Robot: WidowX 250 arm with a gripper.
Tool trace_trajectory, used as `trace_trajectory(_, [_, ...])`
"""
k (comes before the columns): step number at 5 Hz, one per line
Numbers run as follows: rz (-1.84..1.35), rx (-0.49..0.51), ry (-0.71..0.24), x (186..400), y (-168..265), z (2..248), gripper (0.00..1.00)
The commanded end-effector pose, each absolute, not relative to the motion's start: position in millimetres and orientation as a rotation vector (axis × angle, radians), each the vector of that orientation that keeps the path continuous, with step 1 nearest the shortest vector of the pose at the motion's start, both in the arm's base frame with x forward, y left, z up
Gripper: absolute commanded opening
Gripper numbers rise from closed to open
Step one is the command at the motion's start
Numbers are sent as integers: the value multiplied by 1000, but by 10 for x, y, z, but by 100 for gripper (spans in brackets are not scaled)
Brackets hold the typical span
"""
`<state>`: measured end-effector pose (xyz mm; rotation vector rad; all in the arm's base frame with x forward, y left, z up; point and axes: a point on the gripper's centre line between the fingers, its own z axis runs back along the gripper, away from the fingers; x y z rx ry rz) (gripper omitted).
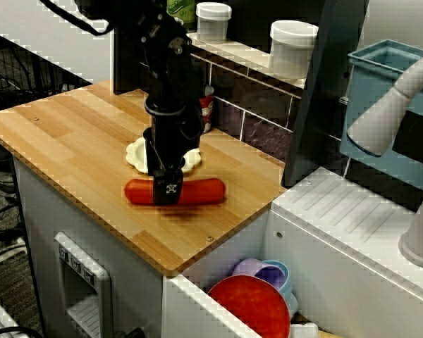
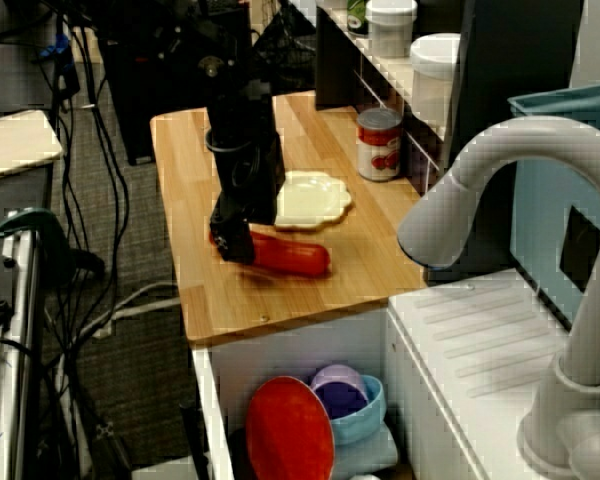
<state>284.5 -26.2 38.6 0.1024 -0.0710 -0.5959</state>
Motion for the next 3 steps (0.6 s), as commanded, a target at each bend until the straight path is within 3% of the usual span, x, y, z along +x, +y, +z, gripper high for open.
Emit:
trace_trajectory(1, [-596,117,-104,2852,-296,413,100])
trace_trajectory(3, [-596,125,-99,2854,-302,387,100])
